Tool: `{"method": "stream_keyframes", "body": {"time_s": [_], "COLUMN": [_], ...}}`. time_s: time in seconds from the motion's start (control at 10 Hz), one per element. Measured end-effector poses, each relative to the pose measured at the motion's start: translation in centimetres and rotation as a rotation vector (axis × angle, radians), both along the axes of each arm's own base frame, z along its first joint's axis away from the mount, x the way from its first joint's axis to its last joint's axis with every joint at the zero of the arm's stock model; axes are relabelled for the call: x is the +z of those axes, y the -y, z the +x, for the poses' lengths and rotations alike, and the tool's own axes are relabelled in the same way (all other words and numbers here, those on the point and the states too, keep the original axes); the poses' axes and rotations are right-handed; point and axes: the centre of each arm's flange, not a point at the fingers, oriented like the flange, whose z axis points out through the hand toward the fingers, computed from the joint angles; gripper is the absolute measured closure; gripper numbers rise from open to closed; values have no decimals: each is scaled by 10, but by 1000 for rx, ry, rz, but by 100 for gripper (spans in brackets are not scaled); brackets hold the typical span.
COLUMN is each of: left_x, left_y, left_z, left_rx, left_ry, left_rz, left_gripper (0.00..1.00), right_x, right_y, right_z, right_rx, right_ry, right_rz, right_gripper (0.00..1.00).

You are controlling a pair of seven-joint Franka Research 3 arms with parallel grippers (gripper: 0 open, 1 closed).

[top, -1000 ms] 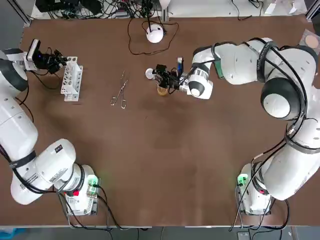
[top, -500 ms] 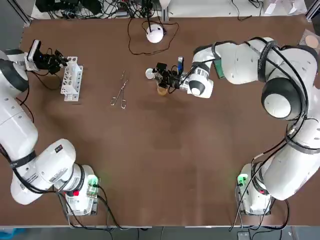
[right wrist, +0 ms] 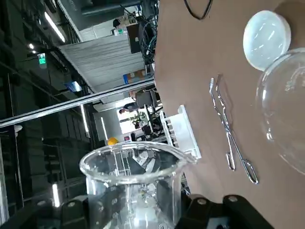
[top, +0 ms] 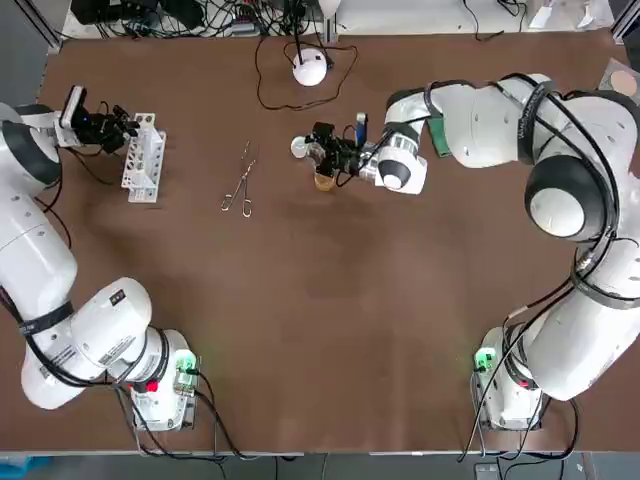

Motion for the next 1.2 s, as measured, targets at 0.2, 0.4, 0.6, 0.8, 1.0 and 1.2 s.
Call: {"method": "stream_keyframes", "body": {"time_s": [0.2,0.4,0.6,0.8,1.0,1.2], "left_x": [-4,-9,-13,-15,-17,-22], "left_y": [0,0,0,0,0,0], "left_z": [0,-1,-2,-2,-2,-3], "left_rx": [2,3,7,9,11,14], "left_ry": [11,15,22,34,44,45], "left_rz": [-4,-7,-9,-9,-10,-11], "left_gripper": [78,78,78,78,78,78], "right_x": [2,7,11,12,13,13], "right_y": [1,3,6,9,10,9], "right_z": [1,5,9,12,13,13], "right_rx": [0,-9,-18,-24,-29,-29], "right_ry": [-37,-79,-138,-194,-226,-239], "right_rz": [13,33,57,77,89,98], "right_gripper": [62,62,62,62,62,62]}}
